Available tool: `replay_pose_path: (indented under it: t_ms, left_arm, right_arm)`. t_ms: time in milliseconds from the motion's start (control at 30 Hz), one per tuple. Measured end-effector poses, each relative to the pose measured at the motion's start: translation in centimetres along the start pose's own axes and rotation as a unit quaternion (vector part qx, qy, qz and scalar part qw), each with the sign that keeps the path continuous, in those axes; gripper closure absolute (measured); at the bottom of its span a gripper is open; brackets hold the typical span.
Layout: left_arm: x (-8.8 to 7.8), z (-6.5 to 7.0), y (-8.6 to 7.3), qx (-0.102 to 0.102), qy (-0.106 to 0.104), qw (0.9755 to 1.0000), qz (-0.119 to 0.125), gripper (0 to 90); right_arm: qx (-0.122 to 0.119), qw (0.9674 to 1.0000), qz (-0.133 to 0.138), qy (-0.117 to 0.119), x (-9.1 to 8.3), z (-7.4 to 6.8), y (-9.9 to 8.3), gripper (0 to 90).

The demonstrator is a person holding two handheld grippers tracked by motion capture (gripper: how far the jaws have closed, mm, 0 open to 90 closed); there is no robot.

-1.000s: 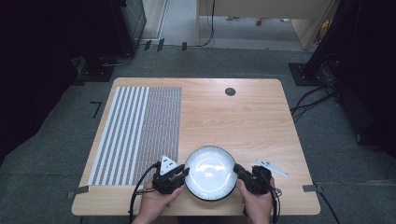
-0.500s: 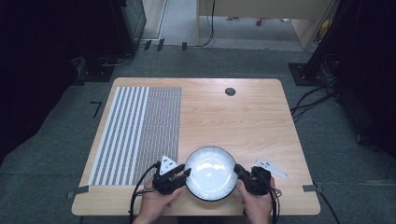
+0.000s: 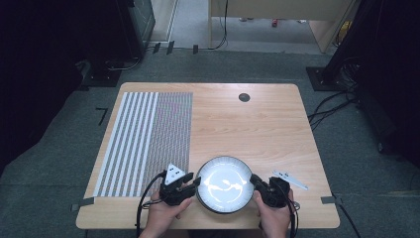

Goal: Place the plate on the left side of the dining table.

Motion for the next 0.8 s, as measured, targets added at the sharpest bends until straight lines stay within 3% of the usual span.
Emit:
replay_pose_path:
  t_ms: [267,367,600,800]
  left_arm:
    - [-0.51,0.13,0.49,-0.004,-0.004,0.9999,0.012,63.5]
    - [-0.55,0.23,0.57,-0.011,-0.018,0.9997,0.013,61.3]
    - [-0.50,0.48,0.58,-0.016,-0.032,0.9993,0.008,59.6]
    - [-0.27,0.95,0.39,-0.008,-0.046,0.9989,-0.003,59.6]
  right_arm:
    - [0.012,0.9999,-0.005,0.008,-0.01,0.12,0.09,88.1]
    - [0.016,0.9998,-0.007,0.011,-0.02,0.17,0.12,88.1]
    - [0.023,0.9996,-0.009,0.015,-0.01,0.26,0.16,88.0]
    - [0.020,0.9997,-0.011,0.013,-0.15,0.22,0.18,88.1]
Point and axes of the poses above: each handheld gripper's, and its own axes: x roughly forward along the jaws, y roughly out of its top, z roughly to its right, the point moved 6 cm from there along x, roughly forward along the jaws, and after that the axes turned 14 degrees about x, right-handed, at the moved point
